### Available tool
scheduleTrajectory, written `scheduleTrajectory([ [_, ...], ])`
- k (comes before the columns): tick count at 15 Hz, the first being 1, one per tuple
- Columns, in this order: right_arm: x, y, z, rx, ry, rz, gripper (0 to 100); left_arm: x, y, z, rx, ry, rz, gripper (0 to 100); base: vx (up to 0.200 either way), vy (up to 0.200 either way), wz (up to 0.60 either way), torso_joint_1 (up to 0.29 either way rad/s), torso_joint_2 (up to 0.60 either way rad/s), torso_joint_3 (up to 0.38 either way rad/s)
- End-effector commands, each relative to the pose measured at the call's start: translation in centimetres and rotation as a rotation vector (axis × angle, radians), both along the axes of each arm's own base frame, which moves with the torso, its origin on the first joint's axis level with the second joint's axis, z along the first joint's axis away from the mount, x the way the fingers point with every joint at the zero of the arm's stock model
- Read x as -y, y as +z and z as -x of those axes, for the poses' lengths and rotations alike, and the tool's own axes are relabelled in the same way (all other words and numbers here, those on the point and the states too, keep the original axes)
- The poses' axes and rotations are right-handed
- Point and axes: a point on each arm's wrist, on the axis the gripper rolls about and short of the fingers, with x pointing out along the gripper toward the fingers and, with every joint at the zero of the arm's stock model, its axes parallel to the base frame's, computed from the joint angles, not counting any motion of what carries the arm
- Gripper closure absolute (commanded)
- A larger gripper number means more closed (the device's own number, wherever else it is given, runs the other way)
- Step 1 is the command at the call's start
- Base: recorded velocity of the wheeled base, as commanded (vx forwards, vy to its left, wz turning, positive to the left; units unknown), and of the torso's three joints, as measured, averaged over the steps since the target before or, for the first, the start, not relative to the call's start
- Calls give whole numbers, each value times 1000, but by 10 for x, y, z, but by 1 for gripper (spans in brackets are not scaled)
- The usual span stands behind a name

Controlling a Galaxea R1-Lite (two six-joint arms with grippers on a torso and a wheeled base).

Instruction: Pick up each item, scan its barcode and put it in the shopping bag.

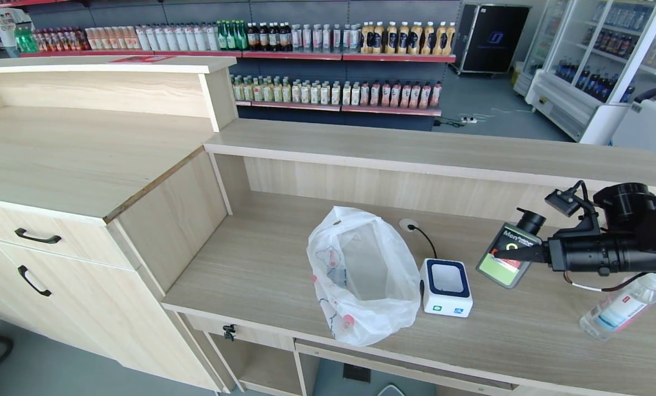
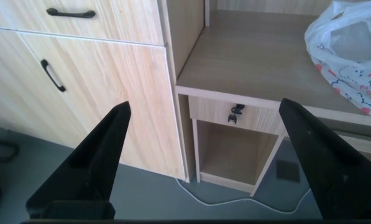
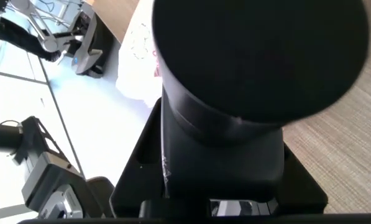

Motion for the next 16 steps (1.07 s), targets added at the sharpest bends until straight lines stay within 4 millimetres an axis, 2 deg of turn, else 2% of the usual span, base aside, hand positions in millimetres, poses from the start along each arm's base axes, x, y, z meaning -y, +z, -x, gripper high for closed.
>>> scheduleTrajectory([
  [1, -1, -12, -13, -6, 10, -1, 100, 0, 0, 0, 0, 0, 0, 0, 0, 0, 0, 0, 0, 0],
  [4, -5, -20, -24, 9, 26, 3, 100, 0, 0, 0, 0, 0, 0, 0, 0, 0, 0, 0, 0, 0],
  [16, -20, -34, -35, 26, 73, 5, 100, 0, 0, 0, 0, 0, 0, 0, 0, 0, 0, 0, 0, 0],
])
